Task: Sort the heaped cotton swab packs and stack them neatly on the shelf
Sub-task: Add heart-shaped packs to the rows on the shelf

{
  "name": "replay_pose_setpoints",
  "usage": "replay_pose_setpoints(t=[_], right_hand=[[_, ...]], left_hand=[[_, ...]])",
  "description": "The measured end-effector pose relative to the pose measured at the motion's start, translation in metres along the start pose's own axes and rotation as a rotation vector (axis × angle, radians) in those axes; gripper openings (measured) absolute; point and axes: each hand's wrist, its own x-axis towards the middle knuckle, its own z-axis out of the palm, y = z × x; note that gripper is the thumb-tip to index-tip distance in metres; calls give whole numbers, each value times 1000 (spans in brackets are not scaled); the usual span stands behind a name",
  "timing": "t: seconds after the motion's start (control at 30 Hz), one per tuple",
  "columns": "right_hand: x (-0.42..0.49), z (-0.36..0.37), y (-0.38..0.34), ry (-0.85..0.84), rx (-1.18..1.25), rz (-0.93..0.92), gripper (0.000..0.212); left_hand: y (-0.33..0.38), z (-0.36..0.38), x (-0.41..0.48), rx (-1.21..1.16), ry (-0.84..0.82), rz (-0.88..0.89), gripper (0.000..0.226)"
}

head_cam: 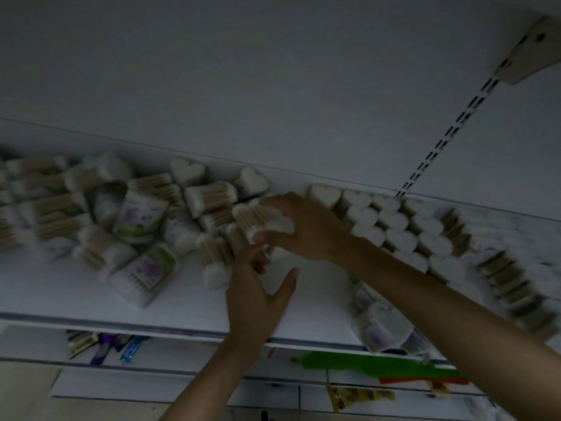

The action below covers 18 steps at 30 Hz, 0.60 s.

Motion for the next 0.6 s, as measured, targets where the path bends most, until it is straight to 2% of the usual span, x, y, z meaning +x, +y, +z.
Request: replay_pose_setpoints(t=[0.07, 0.2, 0.3, 0.4, 0.43, 0.53, 0.57, 0.6], right_hand=[[4, 11, -1, -26, -66, 21, 65], [-3, 16, 1, 129, -10, 4, 55], [-23, 1, 2, 225, 71, 13, 48], [-53, -22, 5, 301, -105, 49, 47], [-62, -30, 9, 223, -154, 100, 49], [-75, -34, 25, -269, -123, 231, 38], [-76, -30, 29, -350, -124, 237, 33], [-76, -25, 31, -362, -152, 227, 31]], left_hand=[[0, -1, 2, 53, 8, 49, 54], [-2, 4, 2, 258, 10, 262, 78], [-3, 6, 1, 251, -28, 334, 80], [-3, 6, 1, 248, -117, 379, 73], [-3, 7, 0, 257, -172, 406, 70], [-5, 14, -3, 293, -403, 505, 59], [-6, 16, -4, 291, -461, 496, 56], [-6, 17, -4, 280, -496, 467, 54]])
